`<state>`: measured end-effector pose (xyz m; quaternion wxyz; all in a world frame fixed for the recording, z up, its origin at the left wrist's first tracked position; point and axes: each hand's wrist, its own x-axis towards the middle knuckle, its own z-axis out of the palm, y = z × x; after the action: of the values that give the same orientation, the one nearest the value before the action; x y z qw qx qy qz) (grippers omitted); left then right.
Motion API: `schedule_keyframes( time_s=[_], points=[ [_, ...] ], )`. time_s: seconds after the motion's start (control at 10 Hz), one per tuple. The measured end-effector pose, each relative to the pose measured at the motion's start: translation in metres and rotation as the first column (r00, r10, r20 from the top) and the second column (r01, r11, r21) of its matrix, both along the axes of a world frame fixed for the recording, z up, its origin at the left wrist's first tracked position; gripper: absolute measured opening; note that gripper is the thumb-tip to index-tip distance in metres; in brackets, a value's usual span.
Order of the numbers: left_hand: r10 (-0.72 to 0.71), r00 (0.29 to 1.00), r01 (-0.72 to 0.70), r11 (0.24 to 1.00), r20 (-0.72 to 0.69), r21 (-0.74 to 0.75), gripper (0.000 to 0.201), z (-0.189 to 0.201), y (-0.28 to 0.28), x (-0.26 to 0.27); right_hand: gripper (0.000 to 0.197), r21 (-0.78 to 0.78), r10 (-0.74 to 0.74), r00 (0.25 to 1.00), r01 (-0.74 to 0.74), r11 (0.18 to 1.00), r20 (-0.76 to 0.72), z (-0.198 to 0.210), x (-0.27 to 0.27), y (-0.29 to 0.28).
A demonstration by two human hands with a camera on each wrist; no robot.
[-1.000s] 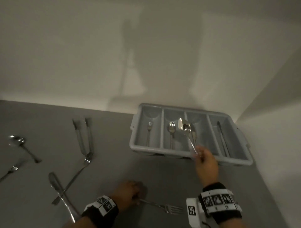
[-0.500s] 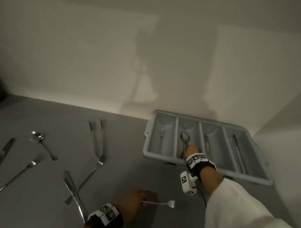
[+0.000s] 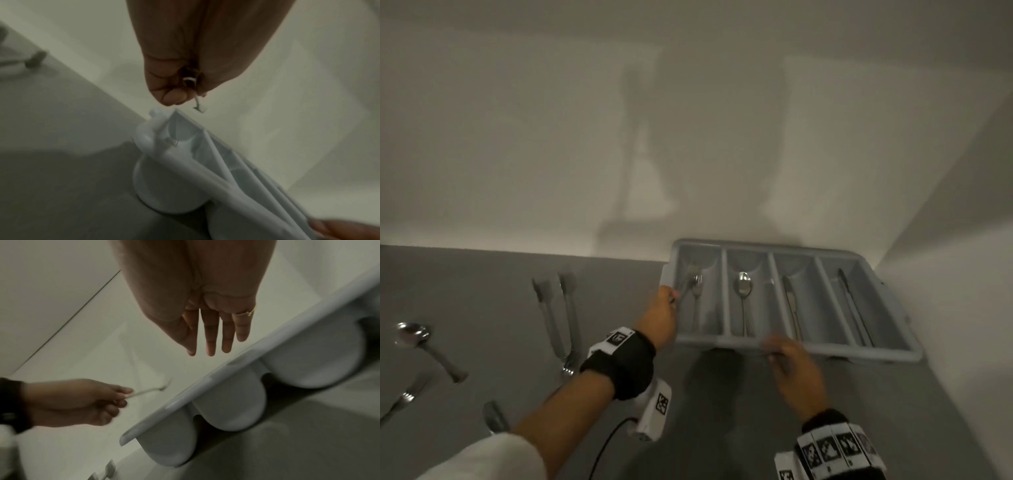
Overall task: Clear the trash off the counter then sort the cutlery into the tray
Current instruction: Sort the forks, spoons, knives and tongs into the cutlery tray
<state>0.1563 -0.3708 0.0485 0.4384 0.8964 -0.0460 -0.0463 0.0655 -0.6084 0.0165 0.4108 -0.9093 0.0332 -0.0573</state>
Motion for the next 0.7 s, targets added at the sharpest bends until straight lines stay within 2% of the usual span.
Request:
schedule_keyframes(
  time_s=[0.1,0.2,0.3,0.4,0.5,0.6,0.7],
  points=[
    [-0.039,0.985,0.088,0.951,-0.168,0.298,0.03,-0.027,-0.035,0.032,0.028,0.079,-0.127,0.991,0.13,0.988,-0.043,-0.019,-0.038,-0.014],
    [-0.104,0.962,0.227,0.822,-0.254,0.523,0.037,-0.048,-0.054,0.044,0.019,0.198,-0.269,0.958,0.284,0.938,-0.097,-0.047,-0.06,-0.029],
    [-0.123,0.942,0.284,0.789,-0.313,0.545,0.036,-0.067,-0.055,0.058,0.02,0.24,-0.344,0.923,0.378,0.894,-0.176,-0.054,-0.075,-0.033],
    [-0.161,0.93,0.309,0.829,-0.33,0.467,0.033,-0.069,-0.049,0.061,0.059,0.231,-0.296,0.924,0.351,0.907,-0.242,-0.058,-0.087,-0.025],
    [-0.206,0.955,0.249,0.949,-0.215,0.194,0.031,-0.048,-0.035,0.041,0.079,0.218,-0.221,0.935,0.285,0.933,-0.276,-0.068,-0.085,-0.014],
    [-0.245,0.966,0.241,0.969,-0.085,-0.055,0.028,-0.031,0.009,0.006,0.065,0.155,-0.142,0.954,0.188,0.97,-0.265,-0.048,-0.069,0.027],
    [-0.177,0.983,0.173,0.981,-0.043,-0.093,0.023,-0.03,0.077,-0.036,0.033,0.122,0.024,0.968,0.007,0.992,-0.252,-0.047,-0.052,0.08]
  ],
)
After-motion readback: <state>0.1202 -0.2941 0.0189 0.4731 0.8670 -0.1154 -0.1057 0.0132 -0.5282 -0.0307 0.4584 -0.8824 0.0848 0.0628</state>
